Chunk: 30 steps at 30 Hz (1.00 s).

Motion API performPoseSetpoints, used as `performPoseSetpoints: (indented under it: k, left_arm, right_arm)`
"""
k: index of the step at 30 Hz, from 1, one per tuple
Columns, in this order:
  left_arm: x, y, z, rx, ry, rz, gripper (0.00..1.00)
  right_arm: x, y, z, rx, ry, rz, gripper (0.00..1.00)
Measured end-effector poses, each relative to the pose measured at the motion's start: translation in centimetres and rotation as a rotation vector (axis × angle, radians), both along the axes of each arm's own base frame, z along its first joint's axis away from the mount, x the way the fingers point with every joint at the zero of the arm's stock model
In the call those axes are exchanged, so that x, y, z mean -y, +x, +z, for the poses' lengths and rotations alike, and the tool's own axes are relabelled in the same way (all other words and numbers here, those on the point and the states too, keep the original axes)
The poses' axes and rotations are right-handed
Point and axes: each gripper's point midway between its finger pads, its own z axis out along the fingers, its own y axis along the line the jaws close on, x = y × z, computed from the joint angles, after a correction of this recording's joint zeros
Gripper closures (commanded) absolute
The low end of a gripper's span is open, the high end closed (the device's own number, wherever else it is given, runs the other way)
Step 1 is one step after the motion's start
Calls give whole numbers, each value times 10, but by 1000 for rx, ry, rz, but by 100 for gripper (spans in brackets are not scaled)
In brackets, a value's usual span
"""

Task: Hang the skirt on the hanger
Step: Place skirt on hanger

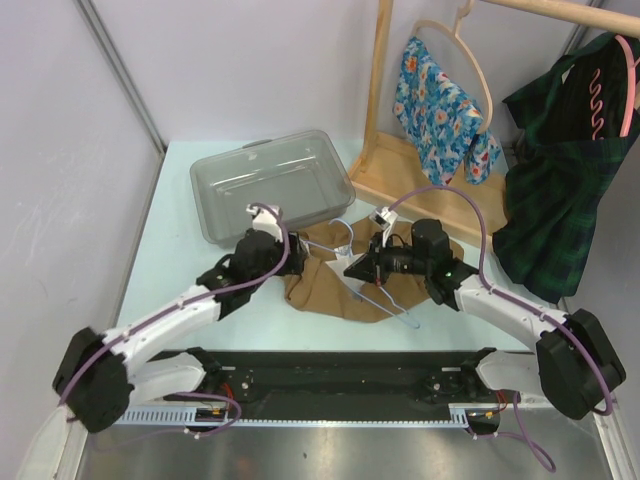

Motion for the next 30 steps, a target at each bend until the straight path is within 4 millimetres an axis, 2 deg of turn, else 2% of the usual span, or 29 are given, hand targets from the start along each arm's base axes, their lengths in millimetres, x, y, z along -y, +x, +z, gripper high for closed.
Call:
performPoseSetpoints:
  k: [1, 6, 9, 12, 17, 20, 26, 29, 30]
  left_arm:
    - [-5, -1, 8, 9, 6, 12, 17]
    - [-19, -10, 73, 144, -30, 5, 17]
    - [-10, -27, 112, 240, -84, -125, 18]
    - [6, -48, 130, 281, -119, -291, 18]
    - [33, -79, 132, 262, -143, -546, 18]
    - [41, -88, 130, 246, -144, -631, 16]
    - [52, -89, 128, 241, -103, -725, 17]
    - [58, -85, 122, 225, -79, -754, 19]
    - [59, -84, 119, 219, -69, -765, 23]
  right_arm:
    - [0, -1, 1, 1, 5, 6, 100]
    - [1, -5, 14, -4, 59, 65, 100]
    - [1, -5, 27, -30, 100, 152, 100]
    - [-1, -6, 38, -56, 126, 239, 100]
    - [-3, -23, 55, -86, 159, 393, 100]
    - [-2, -31, 62, -96, 167, 454, 100]
    - [-8, -48, 60, -137, 147, 531, 100]
    - [-12, -53, 58, -155, 136, 555, 100]
    - [-13, -55, 58, -158, 133, 561, 100]
